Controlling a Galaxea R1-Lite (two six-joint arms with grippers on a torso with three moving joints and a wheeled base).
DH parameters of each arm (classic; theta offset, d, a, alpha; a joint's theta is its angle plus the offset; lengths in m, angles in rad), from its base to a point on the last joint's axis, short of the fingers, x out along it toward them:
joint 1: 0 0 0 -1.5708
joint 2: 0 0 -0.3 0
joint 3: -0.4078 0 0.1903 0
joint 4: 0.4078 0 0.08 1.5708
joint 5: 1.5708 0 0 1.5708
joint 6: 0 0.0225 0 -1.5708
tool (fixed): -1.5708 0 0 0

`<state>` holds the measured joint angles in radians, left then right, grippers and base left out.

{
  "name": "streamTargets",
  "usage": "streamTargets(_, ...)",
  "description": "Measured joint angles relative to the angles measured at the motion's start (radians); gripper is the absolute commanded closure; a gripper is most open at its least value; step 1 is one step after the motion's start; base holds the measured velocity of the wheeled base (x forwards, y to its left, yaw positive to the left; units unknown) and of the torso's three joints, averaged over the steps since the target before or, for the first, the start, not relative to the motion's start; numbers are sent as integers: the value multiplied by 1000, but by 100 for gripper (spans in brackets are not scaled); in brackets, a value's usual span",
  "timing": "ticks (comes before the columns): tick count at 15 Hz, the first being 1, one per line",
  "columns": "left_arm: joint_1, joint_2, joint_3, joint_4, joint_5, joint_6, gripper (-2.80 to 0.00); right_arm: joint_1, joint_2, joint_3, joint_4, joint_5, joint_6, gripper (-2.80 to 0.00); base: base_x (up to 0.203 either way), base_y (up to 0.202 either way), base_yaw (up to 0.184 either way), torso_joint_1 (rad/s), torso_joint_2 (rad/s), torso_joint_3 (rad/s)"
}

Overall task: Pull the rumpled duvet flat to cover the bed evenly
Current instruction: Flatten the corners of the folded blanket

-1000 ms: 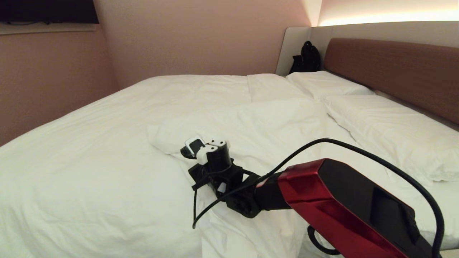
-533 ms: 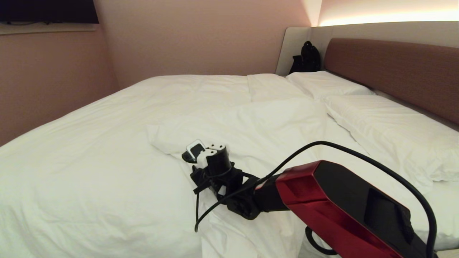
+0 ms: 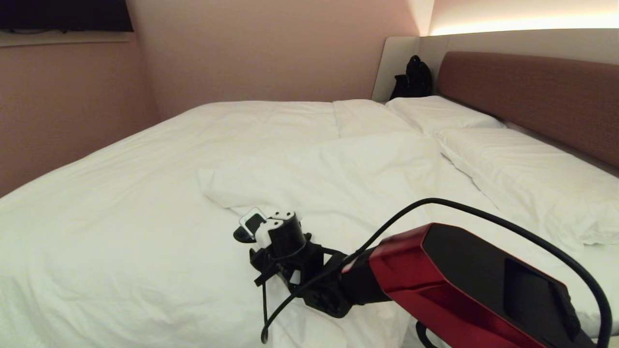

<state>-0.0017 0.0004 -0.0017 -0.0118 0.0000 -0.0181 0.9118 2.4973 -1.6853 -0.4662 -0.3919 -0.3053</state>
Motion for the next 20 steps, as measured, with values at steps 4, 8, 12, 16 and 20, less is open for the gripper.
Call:
streamTargets(4,0,0,0,0,0,0,0,8,4,-8,5,-16,-16,-280,0,0,0,0,0,0)
streamTargets(8,0,0,0,0,0,0,0,-82,49,-106,25,-70,-24,-280,0,0,0,0,0,0)
streamTargets(12,0,0,0,0,0,0,0,-158,84,-163,67,-96,-22,-280,0,0,0,0,0,0)
streamTargets(16,0,0,0,0,0,0,0,-166,92,-163,70,-96,-17,0,0,0,0,0,0,0)
streamTargets(20,0,0,0,0,0,0,0,-159,73,-155,67,-96,-13,0,0,0,0,0,0,0)
